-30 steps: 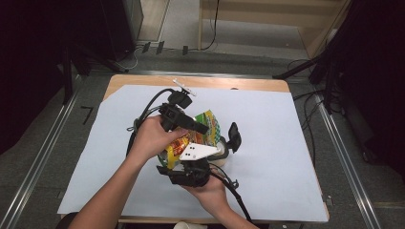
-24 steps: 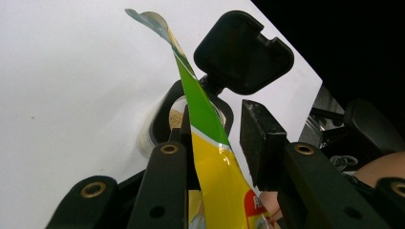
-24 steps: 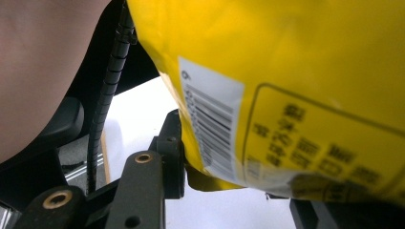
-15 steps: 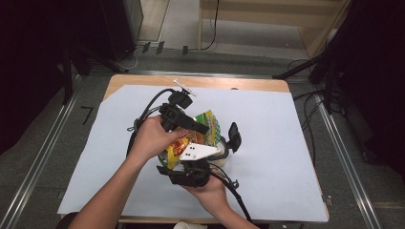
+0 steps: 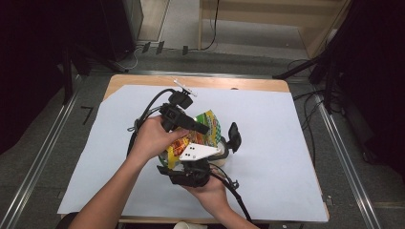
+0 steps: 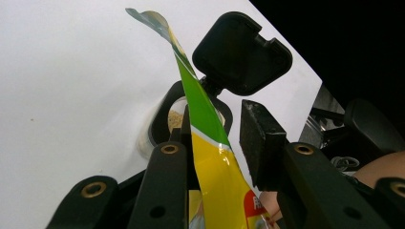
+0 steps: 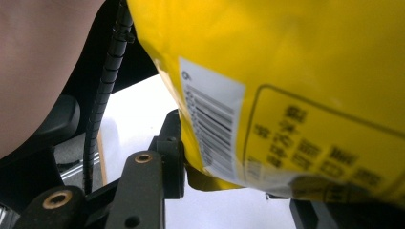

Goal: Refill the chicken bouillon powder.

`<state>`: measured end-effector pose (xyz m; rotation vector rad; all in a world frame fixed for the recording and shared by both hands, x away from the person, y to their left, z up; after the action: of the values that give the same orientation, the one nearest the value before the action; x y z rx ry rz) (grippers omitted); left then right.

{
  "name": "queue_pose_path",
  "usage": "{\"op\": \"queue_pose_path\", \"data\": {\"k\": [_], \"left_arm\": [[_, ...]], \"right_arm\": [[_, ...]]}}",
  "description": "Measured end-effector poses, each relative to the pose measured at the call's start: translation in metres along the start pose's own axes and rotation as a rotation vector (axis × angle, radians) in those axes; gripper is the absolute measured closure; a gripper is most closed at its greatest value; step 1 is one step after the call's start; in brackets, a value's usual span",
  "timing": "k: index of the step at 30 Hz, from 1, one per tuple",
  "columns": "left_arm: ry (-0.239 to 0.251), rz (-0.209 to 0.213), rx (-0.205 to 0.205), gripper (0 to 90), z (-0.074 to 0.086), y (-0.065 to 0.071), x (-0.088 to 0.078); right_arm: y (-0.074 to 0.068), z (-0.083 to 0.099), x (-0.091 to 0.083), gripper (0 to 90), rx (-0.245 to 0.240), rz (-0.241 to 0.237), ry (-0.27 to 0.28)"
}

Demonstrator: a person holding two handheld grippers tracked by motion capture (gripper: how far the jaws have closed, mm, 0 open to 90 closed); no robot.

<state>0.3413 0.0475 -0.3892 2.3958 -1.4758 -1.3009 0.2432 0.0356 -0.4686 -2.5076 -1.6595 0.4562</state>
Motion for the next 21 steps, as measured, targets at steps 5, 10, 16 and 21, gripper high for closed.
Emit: {"op": "queue_pose_path", "data": {"k": [5,10,16,21], "left_arm": [[-0.001,0.000,-0.001,72.6,0.0001,-0.0003,0.0002],[0.001,0.000,0.000,72.6,0.0001,-0.0001,-0.0003],[0.001,0.001,0.000,72.6,0.0001,-0.0001,-0.0005],[0.008,0.000,-0.002,72.6,-0.0001,0.0002,-0.0016]], "right_arm": [[-0.0001,0.0003,0.0003,61.3,0.004,-0.002,0.001],[-0.0001,0.0001,0.0002,61.3,0.000,0.000,0.000],[-0.0001,0.0000,0.0001,61.3,0.000,0.000,-0.001],[-0.0007,-0.0006,0.0005,61.3,-0.002,-0.001,0.001]]}}
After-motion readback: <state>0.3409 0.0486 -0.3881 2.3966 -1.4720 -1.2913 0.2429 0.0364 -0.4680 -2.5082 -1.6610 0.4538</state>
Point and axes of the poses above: each handheld gripper's, and its own axes: x roughly forward along the jaws, z roughly out of its underside, y roughly to its right, the point moved 6 cm from there along x, roughly forward along the jaws, and after that the axes turned 11 degrees about y, right-handed, at the moved point
